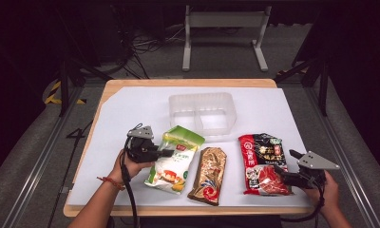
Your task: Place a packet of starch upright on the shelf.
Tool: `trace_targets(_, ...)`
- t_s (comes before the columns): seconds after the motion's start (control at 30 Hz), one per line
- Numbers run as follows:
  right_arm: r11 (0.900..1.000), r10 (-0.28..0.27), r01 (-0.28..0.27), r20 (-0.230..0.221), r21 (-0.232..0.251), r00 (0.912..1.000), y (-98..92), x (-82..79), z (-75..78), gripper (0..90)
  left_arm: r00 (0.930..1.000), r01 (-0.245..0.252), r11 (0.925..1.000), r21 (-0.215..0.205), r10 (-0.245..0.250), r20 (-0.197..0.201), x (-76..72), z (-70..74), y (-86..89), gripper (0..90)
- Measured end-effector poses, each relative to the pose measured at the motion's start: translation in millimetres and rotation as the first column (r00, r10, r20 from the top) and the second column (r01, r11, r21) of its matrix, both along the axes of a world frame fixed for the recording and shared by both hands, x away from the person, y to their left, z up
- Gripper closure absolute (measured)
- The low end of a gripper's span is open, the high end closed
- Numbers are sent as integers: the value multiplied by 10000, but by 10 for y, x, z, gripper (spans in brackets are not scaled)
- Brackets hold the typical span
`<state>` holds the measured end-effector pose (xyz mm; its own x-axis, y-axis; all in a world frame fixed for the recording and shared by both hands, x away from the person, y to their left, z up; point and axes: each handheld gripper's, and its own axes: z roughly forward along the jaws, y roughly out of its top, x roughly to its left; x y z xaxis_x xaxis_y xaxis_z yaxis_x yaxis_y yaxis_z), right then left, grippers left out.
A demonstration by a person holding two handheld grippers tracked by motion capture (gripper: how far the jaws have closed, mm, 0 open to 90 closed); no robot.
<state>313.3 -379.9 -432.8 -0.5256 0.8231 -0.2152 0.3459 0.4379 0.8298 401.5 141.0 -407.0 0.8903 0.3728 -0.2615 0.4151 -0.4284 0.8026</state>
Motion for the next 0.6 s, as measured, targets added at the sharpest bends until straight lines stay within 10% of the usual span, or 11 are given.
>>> trace_targets(0.6, 10000, 4, -4, 66, 5, 10000, 11, 7, 3, 203, 9701, -713, 9923, -1015, 926, 2242, -273, 292, 49, 896)
